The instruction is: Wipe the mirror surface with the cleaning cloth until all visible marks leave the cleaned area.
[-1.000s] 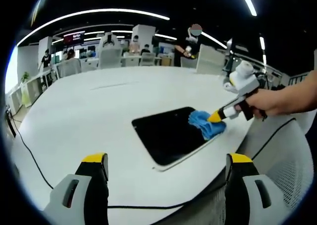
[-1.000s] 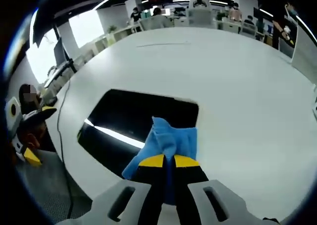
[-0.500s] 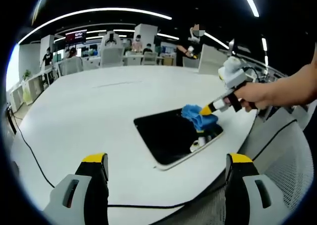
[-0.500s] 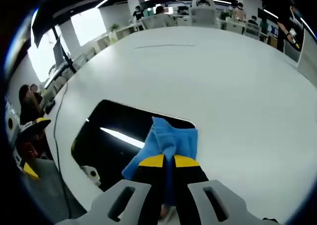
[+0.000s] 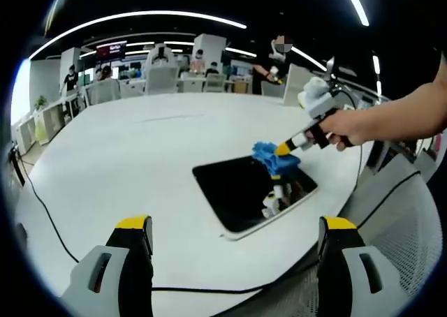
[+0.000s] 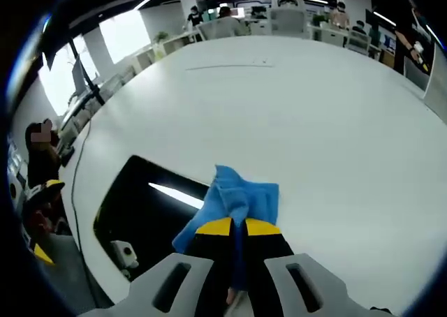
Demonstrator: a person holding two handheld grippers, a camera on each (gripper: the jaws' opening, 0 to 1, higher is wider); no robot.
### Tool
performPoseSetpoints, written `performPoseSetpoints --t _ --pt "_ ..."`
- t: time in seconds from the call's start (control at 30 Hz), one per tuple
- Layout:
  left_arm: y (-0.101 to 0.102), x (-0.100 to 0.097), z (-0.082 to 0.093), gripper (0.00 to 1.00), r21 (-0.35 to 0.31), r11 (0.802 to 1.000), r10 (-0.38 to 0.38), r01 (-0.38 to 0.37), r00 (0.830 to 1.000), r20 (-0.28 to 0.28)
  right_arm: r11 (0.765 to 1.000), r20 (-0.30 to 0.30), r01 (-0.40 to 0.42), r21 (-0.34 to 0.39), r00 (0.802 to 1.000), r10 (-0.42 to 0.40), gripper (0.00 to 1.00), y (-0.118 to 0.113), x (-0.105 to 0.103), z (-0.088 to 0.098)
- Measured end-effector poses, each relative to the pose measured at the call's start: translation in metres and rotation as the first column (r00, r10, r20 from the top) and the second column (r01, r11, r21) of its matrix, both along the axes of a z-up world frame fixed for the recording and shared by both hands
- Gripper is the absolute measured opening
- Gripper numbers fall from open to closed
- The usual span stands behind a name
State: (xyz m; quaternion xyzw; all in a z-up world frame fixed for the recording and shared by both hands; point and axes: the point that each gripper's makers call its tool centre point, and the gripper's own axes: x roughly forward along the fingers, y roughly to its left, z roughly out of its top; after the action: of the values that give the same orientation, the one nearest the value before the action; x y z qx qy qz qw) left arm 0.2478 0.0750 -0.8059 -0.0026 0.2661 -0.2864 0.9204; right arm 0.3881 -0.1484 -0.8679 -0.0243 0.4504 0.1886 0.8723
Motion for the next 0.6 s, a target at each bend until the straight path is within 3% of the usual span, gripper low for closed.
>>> performPoseSetpoints --t 0.6 --pt "0.0014 0.0005 0.0005 0.99 -0.002 1.0 0.009 -0.009 1.0 0.002 1.0 0.026 0.002 0.008 1.0 -0.003 0.0 0.0007 0.0088 0.0002"
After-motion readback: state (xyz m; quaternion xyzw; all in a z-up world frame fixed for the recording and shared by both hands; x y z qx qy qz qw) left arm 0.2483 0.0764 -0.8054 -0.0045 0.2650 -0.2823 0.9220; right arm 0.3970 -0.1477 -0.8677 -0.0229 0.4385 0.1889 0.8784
